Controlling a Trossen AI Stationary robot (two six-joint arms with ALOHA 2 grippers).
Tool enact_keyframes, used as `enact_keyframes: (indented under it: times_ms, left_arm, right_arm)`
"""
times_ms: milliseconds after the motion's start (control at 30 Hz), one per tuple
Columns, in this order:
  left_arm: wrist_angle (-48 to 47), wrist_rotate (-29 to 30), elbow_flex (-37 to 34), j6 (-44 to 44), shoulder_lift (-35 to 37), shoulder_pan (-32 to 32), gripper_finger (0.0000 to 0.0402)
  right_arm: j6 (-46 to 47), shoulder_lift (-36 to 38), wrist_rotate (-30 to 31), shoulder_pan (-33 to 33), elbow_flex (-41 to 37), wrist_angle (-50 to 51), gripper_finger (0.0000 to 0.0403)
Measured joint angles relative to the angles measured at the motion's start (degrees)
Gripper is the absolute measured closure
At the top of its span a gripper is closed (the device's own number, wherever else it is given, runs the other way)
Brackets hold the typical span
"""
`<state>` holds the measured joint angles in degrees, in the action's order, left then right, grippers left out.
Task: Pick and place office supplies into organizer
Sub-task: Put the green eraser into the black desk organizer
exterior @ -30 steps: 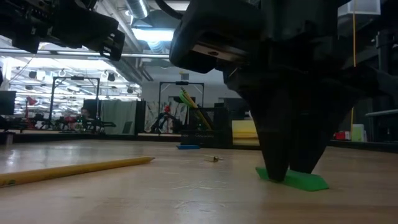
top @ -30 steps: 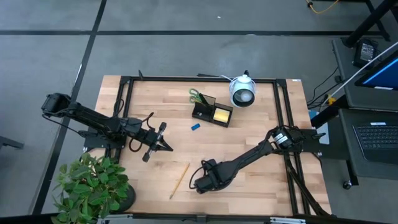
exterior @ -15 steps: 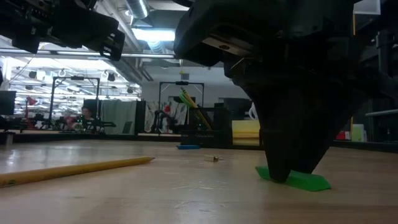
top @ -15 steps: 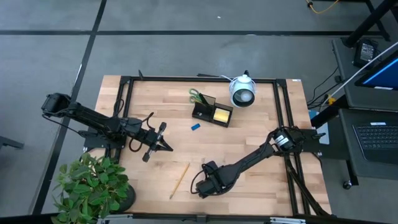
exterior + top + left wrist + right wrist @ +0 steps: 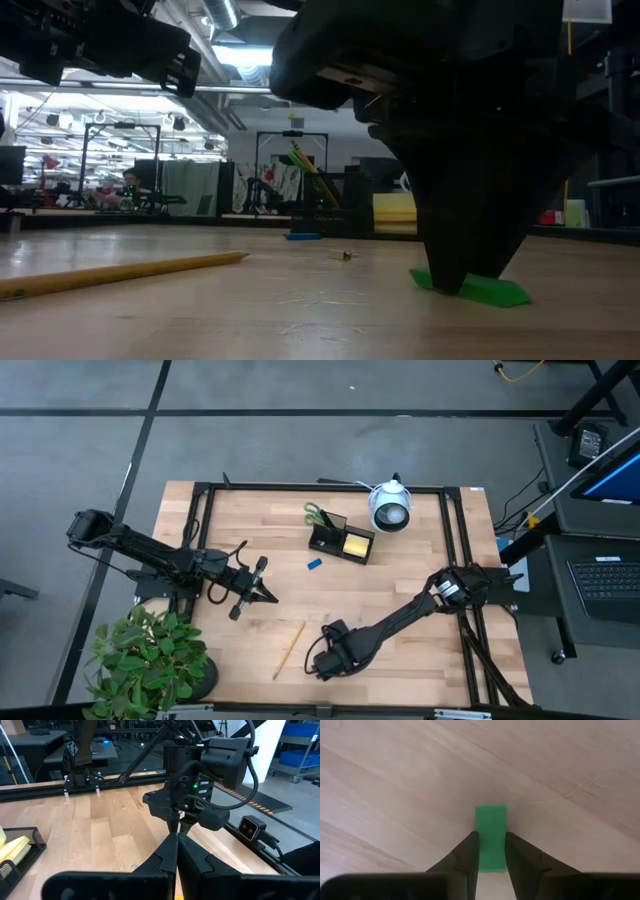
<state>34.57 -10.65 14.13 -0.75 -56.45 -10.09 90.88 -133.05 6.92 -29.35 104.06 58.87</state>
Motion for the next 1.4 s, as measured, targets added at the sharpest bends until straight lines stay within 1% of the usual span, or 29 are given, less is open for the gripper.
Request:
enact_keyframes:
  times_ms: [100, 167, 267, 433, 567, 667, 767, 867, 967, 1200, 1400]
  left_arm:
    - [0.0, 0.0, 0.0, 0.0, 0.0, 0.0, 0.0399]
    - [0.0, 0.0, 0.0, 0.0, 0.0, 0.0, 0.04]
    - [0.0, 0.0, 0.0, 0.0, 0.0, 0.0, 0.0399]
    - [0.0, 0.0, 0.0, 0.0, 0.0, 0.0, 0.0396]
    - [0.0, 0.0, 0.0, 0.0, 0.0, 0.0, 0.0399]
    - [0.0, 0.0, 0.0, 0.2, 0.0, 0.0, 0.0399]
    - [0.0, 0.0, 0.0, 0.6, 0.0, 0.0, 0.0397]
    - [0.0, 0.0, 0.0, 1.4, 0.0, 0.0, 0.0396]
    - [0.0, 0.0, 0.0, 1.5, 0.0, 0.0, 0.0398]
    - [0.0, 0.0, 0.0, 2.1, 0.0, 0.0, 0.0398]
    - [0.0, 0.0, 0.0, 2.6, 0.0, 0.0, 0.0398]
  right_arm:
    - [-0.7, -0.3, 1.0, 0.0, 2.1, 2.0, 0.0312]
    - [-1.4, -0.6, 3.0, 0.2, 3.3, 4.1, 0.0312]
    - [-1.5, -0.5, 4.7, 0.4, 4.8, 4.0, 0.0312]
    - [-1.8, -0.5, 5.0, 0.4, 6.9, 5.4, 0.0312]
    - [-4.7, -0.4, 6.8, 1.2, 9.7, 5.9, 0.0312]
    - [-7.4, -0.3, 8.8, 1.7, 12.6, 7.9, 0.0312]
    - [-8.7, -0.2, 12.6, 2.1, 16.1, 11.1, 0.0312]
    - [-11.1, -0.2, 18.0, 2.4, 20.0, 14.0, 0.0312]
    - [-14.0, -0.2, 21.1, 3.0, 23.8, 17.6, 0.0312]
    - [-22.5, -0.1, 22.7, 6.1, 30.4, 23.9, 0.0312]
    - [-30.3, 0.2, 24.0, 9.4, 30.9, 23.3, 0.0312]
